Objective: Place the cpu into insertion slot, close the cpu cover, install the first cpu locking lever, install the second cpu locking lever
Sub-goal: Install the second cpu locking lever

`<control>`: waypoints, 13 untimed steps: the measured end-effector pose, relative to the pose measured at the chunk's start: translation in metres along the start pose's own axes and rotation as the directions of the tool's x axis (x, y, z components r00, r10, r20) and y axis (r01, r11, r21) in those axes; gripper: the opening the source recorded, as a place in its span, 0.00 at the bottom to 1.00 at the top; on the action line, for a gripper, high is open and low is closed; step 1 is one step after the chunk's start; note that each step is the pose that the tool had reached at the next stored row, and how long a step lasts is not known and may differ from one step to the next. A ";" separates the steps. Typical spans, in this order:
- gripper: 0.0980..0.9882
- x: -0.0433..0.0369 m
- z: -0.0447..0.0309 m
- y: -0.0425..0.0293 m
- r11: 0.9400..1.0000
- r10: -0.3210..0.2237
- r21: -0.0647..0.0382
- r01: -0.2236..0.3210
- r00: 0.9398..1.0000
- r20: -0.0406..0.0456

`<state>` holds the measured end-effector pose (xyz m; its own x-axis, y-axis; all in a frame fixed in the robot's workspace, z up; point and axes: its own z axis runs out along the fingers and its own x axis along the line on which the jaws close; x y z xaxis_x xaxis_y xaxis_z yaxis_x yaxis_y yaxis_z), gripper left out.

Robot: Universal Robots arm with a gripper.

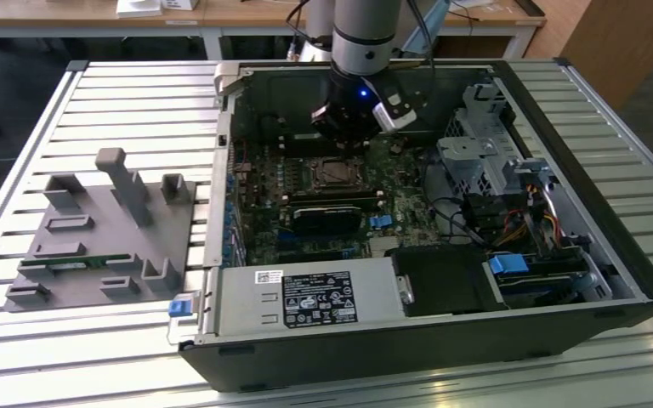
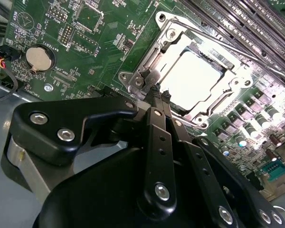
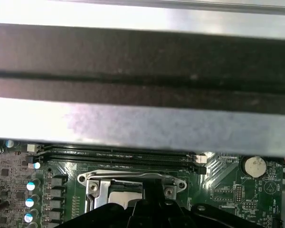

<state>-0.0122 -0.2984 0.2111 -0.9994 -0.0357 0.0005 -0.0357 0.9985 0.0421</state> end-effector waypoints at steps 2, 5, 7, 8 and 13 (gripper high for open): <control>0.01 0.0000 -0.0018 0.0001 1.000 0.000 0.000 0.000 1.000 0.000; 0.01 -0.0001 -0.0059 0.0003 1.000 0.000 0.000 0.000 1.000 0.000; 0.01 0.0000 -0.0103 0.0005 1.000 0.000 0.000 0.000 1.000 0.000; 0.01 -0.0001 -0.0112 0.0006 1.000 0.000 0.000 0.000 1.000 0.000; 0.01 0.0000 -0.0113 -0.0001 1.000 0.000 0.000 0.000 1.000 0.000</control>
<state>-0.0122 -0.2990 0.2224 -0.9994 -0.0359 0.0004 -0.0358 0.9985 0.0423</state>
